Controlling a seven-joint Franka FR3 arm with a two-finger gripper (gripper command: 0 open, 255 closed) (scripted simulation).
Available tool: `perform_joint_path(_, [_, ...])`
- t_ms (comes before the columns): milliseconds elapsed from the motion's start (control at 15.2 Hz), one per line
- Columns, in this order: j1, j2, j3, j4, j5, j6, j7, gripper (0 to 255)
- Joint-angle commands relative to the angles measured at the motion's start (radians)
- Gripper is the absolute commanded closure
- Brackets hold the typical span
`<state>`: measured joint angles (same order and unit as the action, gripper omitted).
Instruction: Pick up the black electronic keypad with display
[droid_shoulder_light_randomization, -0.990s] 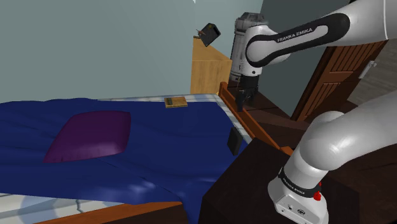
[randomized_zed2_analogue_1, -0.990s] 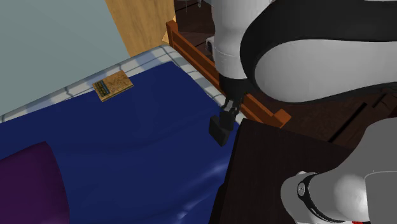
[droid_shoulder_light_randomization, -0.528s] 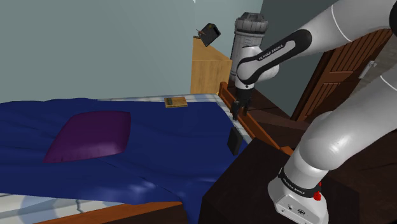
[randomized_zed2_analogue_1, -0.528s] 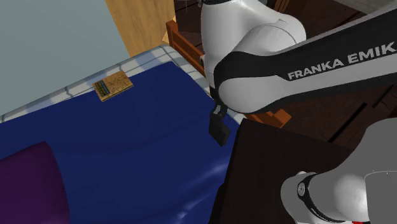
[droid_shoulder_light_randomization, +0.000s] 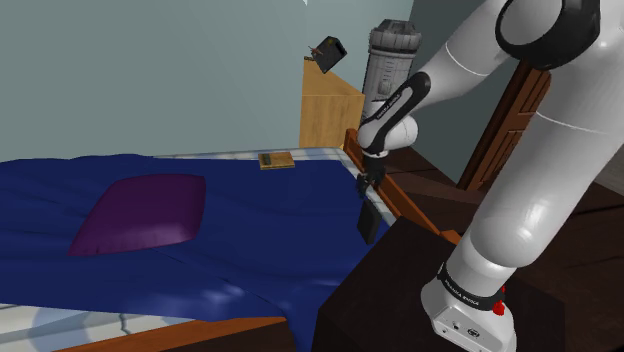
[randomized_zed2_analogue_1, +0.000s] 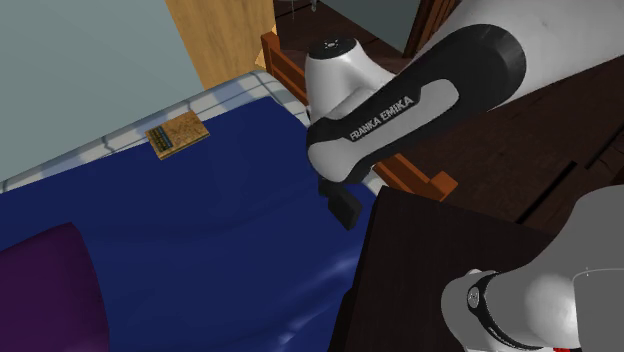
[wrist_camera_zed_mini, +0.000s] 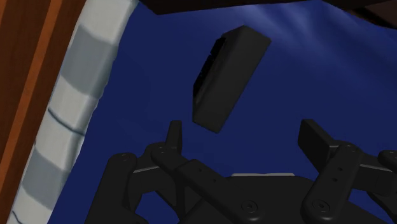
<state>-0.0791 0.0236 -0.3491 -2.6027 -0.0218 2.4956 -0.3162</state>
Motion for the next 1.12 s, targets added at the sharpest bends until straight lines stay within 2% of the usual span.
perform_joint_path(0, [-0.007,0.1,-0.001,0.04,0.056,0.06,-0.055,0])
perform_joint_path(132, [-0.022,0.174,0.011,0.073,0.102,0.1,-0.098,0])
perform_joint_path(726, [-0.053,0.293,0.058,0.089,0.18,0.197,-0.152,0])
perform_joint_path(792, [-0.052,0.292,0.057,0.089,0.179,0.195,-0.151,255])
perform_joint_path(1056, [-0.052,0.29,0.057,0.088,0.179,0.195,-0.151,255])
